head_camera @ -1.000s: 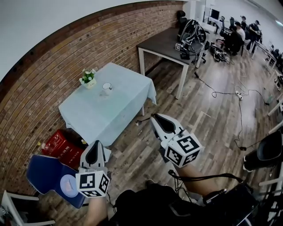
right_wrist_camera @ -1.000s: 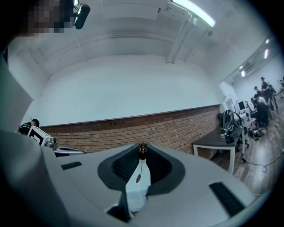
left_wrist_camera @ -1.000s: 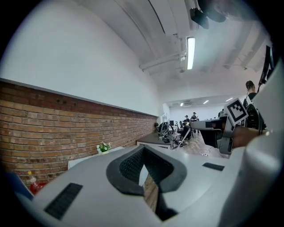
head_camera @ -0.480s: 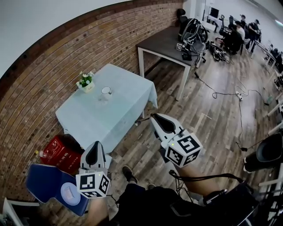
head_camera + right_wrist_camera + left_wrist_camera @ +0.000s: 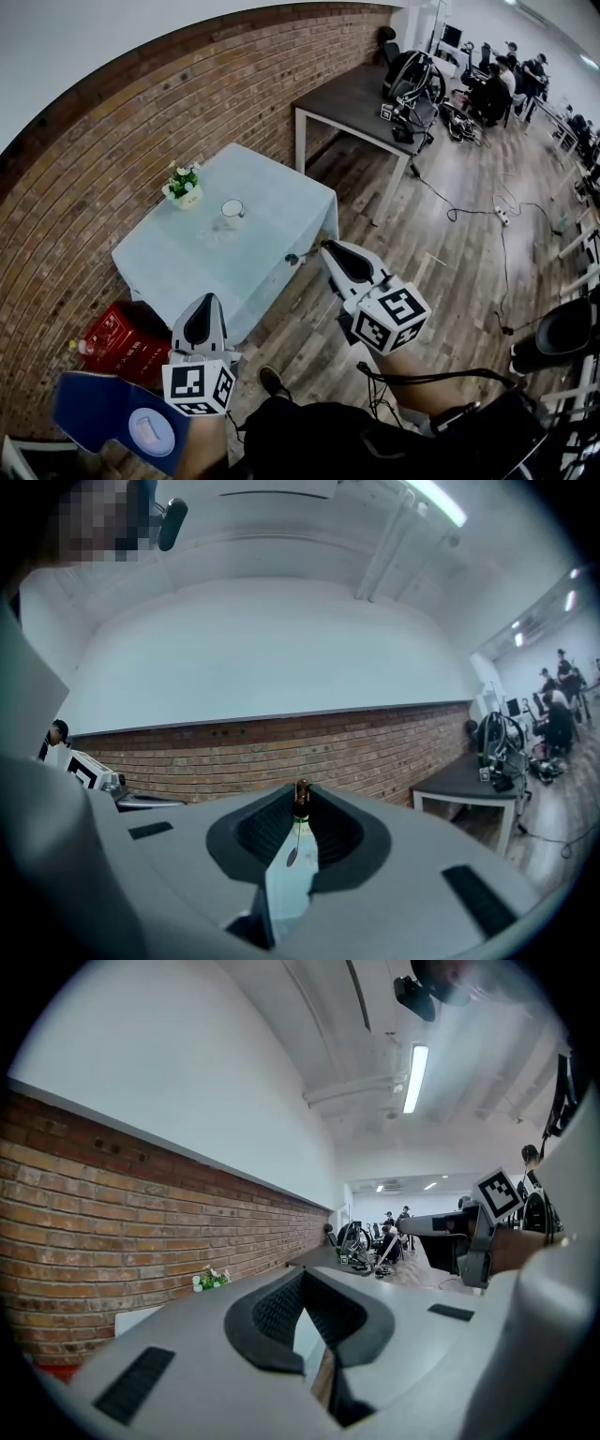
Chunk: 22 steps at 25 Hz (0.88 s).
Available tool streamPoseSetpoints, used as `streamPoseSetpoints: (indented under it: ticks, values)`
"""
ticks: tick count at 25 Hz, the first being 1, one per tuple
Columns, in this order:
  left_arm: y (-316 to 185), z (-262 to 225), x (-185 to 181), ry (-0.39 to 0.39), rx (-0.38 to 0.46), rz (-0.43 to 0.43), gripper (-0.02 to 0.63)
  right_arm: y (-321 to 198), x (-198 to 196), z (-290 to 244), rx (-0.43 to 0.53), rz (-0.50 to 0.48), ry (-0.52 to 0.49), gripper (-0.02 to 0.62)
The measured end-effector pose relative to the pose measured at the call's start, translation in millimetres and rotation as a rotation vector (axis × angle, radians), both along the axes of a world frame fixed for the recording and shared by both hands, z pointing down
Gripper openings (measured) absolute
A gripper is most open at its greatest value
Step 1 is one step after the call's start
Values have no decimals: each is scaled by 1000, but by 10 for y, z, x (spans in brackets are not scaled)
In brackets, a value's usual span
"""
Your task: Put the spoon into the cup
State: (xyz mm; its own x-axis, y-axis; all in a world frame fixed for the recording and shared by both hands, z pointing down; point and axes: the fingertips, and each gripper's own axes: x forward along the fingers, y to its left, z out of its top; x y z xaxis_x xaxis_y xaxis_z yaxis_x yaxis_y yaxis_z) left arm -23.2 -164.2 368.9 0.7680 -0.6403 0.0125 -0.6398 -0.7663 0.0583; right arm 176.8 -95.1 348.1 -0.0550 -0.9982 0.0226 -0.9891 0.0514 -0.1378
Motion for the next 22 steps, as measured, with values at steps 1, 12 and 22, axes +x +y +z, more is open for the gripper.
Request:
streamPoseSetpoints:
  ticks: [1,12,22]
  values:
    - [-96,12,-5,0,-3,1,9,-93,-5,1,-2,0,2,58]
    - [-998,83,-74,19,-33,19,9,-1008,-21,46,-35,28,16,58]
    - [-1576,111,-137,29,-46,23,9,-1658,4,20,-45,47,14,58]
